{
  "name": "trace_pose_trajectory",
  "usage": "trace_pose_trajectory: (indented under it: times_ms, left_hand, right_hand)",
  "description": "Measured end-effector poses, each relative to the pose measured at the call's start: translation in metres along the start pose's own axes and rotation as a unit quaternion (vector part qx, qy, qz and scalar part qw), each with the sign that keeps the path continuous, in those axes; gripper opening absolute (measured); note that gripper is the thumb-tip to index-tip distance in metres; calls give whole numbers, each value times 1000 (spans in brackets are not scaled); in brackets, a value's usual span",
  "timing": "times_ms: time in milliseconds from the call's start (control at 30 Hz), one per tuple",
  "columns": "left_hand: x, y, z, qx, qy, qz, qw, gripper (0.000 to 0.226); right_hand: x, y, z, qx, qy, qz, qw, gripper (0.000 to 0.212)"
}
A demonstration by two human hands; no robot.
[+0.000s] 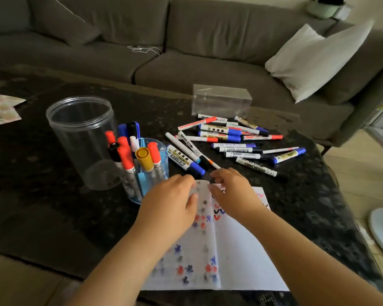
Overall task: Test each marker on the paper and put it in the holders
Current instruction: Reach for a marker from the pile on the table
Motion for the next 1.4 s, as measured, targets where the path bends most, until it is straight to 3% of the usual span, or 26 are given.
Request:
trace_pose_trajectory:
  times_ms: [267,400,533,700,833,967,1067,1167,1267,1400]
  left_hand:
    - [-2,-2,-2,-10,30,-13,999,15]
    - [-1,-2,-4,-9,44,2,999,15]
    - [-1,0,-3,-3,53,17,998,14]
    - [1,4,-1,23,71,58,995,11]
    - [7,5,1,15,92,100,991,9]
    - [22,0,6,-24,114,163,980,5]
    - [34,-9,9,-58,110,201,972,8]
    - [44,-17,14,-106,134,250,953,7]
    - [51,-24,16,-141,195,324,915,12]
    - [55,-34,18,-192,264,472,819,26]
  right_hand:
    - [-30,-39,-42,20,74,106,991,31]
    - [-30,-44,-49,11,26,144,989,38]
    - [-29,-41,-50,12,19,143,989,30]
    - [-29,2,-33,126,15,-16,992,22]
    - [-20,54,1,199,-61,-157,965,26]
    - [-6,82,47,140,-95,-322,932,43]
    - [0,84,80,93,-128,-369,916,35]
    - [7,74,100,39,-230,-433,871,42]
    - [12,70,104,-54,-300,-512,803,41]
    - [7,70,102,-163,-332,-662,652,31]
Point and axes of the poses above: each hand's wrist, its own z-axis away from the middle knuckle, its own y-axis out of the back of the hand, x = y × z, the point moved 2 cm from there along -z, towards the middle knuckle, and after that the axes turned 11 degrees about x, right-handed, at the moved point
